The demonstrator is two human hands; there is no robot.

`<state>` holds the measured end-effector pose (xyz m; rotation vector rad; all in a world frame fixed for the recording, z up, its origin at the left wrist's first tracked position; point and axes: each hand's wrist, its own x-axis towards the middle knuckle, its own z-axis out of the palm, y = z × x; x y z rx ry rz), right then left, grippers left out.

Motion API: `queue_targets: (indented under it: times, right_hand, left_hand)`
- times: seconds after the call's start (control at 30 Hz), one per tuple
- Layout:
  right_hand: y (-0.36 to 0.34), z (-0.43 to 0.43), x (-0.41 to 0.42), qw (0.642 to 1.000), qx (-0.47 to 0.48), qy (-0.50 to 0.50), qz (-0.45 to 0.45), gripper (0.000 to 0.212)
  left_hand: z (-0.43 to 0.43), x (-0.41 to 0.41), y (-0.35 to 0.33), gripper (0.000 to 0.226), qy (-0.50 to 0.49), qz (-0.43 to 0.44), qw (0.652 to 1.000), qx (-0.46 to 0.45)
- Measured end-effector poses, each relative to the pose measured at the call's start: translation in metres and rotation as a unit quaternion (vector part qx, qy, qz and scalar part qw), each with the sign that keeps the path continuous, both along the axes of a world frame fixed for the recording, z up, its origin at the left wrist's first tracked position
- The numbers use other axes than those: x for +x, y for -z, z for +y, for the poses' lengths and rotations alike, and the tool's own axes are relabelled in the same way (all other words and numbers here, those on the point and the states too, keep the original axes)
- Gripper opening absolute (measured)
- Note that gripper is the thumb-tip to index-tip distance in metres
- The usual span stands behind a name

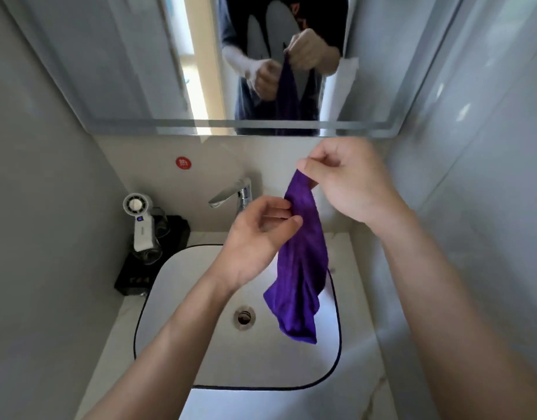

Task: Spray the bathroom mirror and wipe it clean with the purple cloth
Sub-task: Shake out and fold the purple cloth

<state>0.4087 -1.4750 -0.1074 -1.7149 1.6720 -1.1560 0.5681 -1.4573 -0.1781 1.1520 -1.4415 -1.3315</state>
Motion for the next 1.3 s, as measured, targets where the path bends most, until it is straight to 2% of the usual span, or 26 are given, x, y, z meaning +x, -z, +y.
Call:
queue_targets:
  times: [0.17,0.23,0.37,0.5,0.6,0.67,0.73,0.77,0.83,0.9,0.97,1.07,1.13,1.2,1.23,1.3]
  right_hand:
    - [-0.047,0.019,0.046,0.991,-0.054,0.011,-0.118,0.018]
    - [-0.061,0.026,0.069,0.986,-0.083,0.02,-0.145,0.016]
    - [-0.087,0.036,0.102,0.969,-0.161,0.04,-0.182,0.02]
    - [-0.109,0.041,0.11,0.948,-0.222,0.066,-0.22,0.017]
    - [-0.119,0.042,0.113,0.937,-0.255,0.072,-0.227,0.017]
    - [-0.125,0.042,0.12,0.935,-0.251,0.063,-0.244,0.02]
    - [-0.128,0.037,0.127,0.936,-0.237,0.05,-0.254,0.021]
    - [-0.129,0.034,0.129,0.939,-0.229,0.045,-0.254,0.019]
    - [-0.13,0.024,0.131,0.942,-0.216,0.032,-0.253,0.014]
    - [-0.124,0.011,0.127,0.949,-0.187,-0.005,-0.253,0.01]
    - [-0.107,0.001,0.124,0.963,-0.117,-0.064,-0.233,0.016]
    - [-0.048,0.001,0.131,0.968,0.022,-0.148,-0.203,0.027]
    - [0.003,0.016,0.144,0.932,0.15,-0.232,-0.235,0.047]
    - [0.052,0.038,0.165,0.89,0.243,-0.297,-0.246,0.056]
    - [0.071,0.047,0.177,0.887,0.255,-0.301,-0.238,0.049]
    - [0.101,0.056,0.198,0.91,0.227,-0.255,-0.233,0.017]
  left_hand:
    - [0.004,0.033,-0.06,0.05,0.049,-0.045,0.996,-0.062]
    - [0.008,0.041,-0.075,0.047,0.044,-0.04,0.994,-0.088]
    - [0.013,0.067,-0.089,0.023,0.01,-0.063,0.983,-0.175]
    - [0.012,0.108,-0.091,0.045,-0.001,-0.076,0.977,-0.199]
    - [0.007,0.138,-0.085,0.039,-0.051,-0.179,0.96,-0.207]
    - [0.001,0.152,-0.083,0.027,-0.067,-0.291,0.937,-0.183]
    - [-0.005,0.163,-0.088,0.03,-0.035,-0.35,0.923,-0.155]
    - [-0.006,0.168,-0.092,0.033,-0.007,-0.336,0.932,-0.133]
    - [-0.004,0.176,-0.105,0.035,0.047,-0.218,0.973,-0.059]
    - [-0.002,0.182,-0.118,0.031,0.064,-0.04,0.997,0.008]
    - [-0.003,0.187,-0.124,0.021,0.052,0.095,0.993,0.038]
    - [-0.004,0.196,-0.126,0.012,0.027,0.164,0.984,0.058]
    - [-0.01,0.207,-0.117,0.02,0.001,0.165,0.983,0.082]
    - [-0.017,0.218,-0.1,0.018,-0.014,0.094,0.992,0.087]
    - [-0.022,0.225,-0.089,0.014,-0.02,0.03,0.996,0.082]
    - [-0.028,0.24,-0.067,0.016,-0.027,-0.122,0.989,0.076]
